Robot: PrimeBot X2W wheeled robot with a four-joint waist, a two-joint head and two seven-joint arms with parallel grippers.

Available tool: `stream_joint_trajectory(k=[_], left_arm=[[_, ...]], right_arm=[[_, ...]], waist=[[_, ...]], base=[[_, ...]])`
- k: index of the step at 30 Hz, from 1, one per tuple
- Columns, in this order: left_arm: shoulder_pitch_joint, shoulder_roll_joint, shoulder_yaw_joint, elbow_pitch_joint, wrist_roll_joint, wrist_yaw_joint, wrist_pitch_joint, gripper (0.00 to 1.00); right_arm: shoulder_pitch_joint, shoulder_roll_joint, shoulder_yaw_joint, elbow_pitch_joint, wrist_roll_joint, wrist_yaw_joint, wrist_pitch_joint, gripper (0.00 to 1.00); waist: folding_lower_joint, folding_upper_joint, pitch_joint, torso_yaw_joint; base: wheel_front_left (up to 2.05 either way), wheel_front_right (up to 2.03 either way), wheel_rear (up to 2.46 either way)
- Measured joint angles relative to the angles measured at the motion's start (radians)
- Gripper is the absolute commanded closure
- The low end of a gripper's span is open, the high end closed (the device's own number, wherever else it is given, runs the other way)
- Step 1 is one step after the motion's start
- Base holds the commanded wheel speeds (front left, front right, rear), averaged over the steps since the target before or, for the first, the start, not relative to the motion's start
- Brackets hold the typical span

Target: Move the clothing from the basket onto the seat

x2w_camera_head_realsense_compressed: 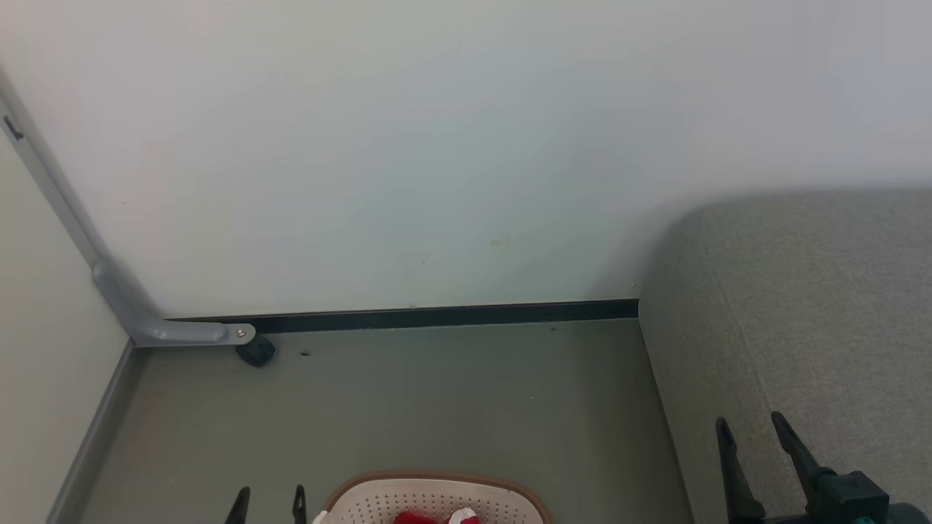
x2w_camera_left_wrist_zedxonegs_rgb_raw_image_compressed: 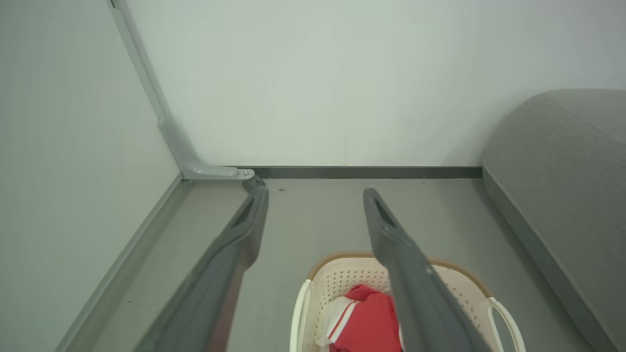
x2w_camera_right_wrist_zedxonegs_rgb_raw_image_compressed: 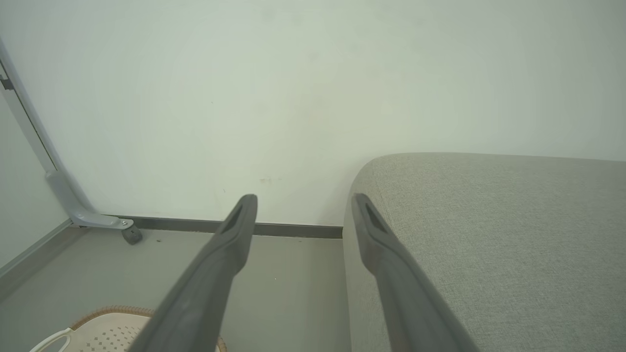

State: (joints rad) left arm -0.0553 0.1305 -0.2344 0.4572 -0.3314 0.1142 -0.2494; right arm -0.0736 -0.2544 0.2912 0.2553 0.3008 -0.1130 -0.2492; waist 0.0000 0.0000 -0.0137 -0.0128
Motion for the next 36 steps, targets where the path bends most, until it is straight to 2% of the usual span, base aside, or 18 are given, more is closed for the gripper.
stream_joint_trajectory(k=[13, 18, 28, 36], left_arm=[[-0.09, -0.068, -0.083, 0.139, 0.0, -0.037, 0.01, 0.0], [-0.146, -0.076, -0.119, 0.215, 0.0, -0.053, 0.034, 0.0], [-0.272, -0.087, -0.173, 0.335, 0.001, -0.054, 0.073, 0.0], [-0.381, -0.091, -0.237, 0.412, 0.028, -0.072, 0.123, 0.0]], right_arm=[[-0.055, -0.003, -0.012, -0.072, -0.029, 0.0, 0.0, 0.0], [-0.096, -0.004, -0.017, -0.106, -0.034, 0.0, 0.0, 0.0], [-0.172, -0.004, -0.014, -0.209, -0.061, 0.002, -0.003, 0.0], [-0.224, -0.002, -0.031, -0.284, -0.061, 0.002, -0.005, 0.0]], waist=[[0.0001, 0.0001, 0.082, -0.011], [0.0001, 0.0001, 0.128, -0.018], [0.0001, 0.0001, 0.235, -0.041], [0.0002, 0.0001, 0.337, -0.067]], base=[[0.0, 0.0, 0.0], [0.0, 0.0, 0.0], [0.0, 0.0, 0.0], [0.0, 0.0, 0.0]])
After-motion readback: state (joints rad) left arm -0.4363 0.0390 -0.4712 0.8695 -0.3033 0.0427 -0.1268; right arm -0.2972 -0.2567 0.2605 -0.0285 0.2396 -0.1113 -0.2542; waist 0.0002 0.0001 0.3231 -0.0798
